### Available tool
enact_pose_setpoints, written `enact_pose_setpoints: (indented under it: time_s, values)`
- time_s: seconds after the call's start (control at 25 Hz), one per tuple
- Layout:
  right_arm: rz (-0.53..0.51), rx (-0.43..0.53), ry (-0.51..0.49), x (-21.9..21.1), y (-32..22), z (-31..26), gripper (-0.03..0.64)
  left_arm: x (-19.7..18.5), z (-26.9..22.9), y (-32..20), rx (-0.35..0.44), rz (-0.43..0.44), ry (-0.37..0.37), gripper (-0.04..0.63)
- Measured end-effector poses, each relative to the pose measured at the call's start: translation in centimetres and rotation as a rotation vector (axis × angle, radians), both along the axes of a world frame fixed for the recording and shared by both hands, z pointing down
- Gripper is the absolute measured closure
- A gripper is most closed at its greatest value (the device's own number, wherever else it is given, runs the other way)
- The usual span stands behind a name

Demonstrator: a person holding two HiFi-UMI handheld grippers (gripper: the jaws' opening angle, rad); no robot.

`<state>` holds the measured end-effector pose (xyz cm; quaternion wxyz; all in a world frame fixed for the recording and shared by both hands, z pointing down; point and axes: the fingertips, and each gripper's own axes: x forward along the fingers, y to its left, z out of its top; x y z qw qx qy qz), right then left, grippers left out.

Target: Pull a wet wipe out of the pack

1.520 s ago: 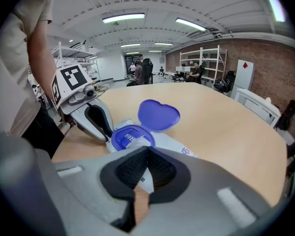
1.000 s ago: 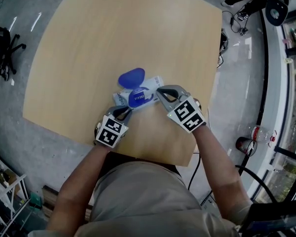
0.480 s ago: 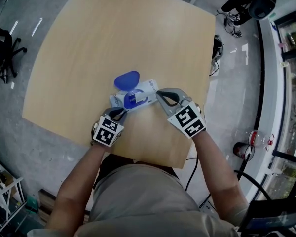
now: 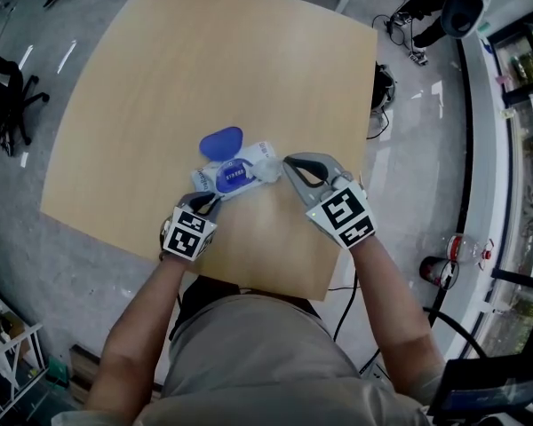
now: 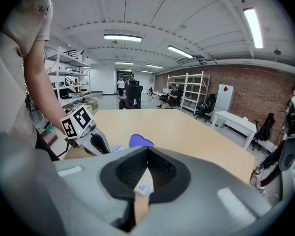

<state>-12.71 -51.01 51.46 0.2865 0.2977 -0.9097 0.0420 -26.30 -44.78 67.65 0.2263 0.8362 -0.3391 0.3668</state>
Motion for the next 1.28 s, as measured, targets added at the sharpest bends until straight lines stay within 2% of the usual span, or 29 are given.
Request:
enact_pose_setpoints:
  time_s: [0.24,0.4,0.6,0.84,1.0,1.28]
  values:
    - [0.007,0.034,-0.028,1.6,1.3,-2.3,0.617,0.5,-1.4,0.5,0.031,-0.021,-0.011,0.532]
    - [0.021,0.052,-0.054,3.2,2.8,-3.7,0.615,1.2,-3.7,1.3,0.080,-0.042,0.011,0.532]
    - [0.034,0.076,-0.100,4.5,5.9,-6.1,0.616,0.5,-9.1,3.5,0.181,-0.106,0.072,0.532]
    - [0.032,0.092,-0.145,7.2,11.6,-8.5,0.615,1.0,-17.5,9.0,0.314,-0.164,0.185,0.534]
    - [0.045,0.108,-0.161,8.6,15.0,-9.7,0.615,1.9,-22.0,12.6,0.390,-0.136,0.229,0.534]
    - [0.127,0.155,-0.223,9.3,21.8,-14.4,0.617,2.6,-28.4,19.2,0.467,-0.042,0.302,0.534]
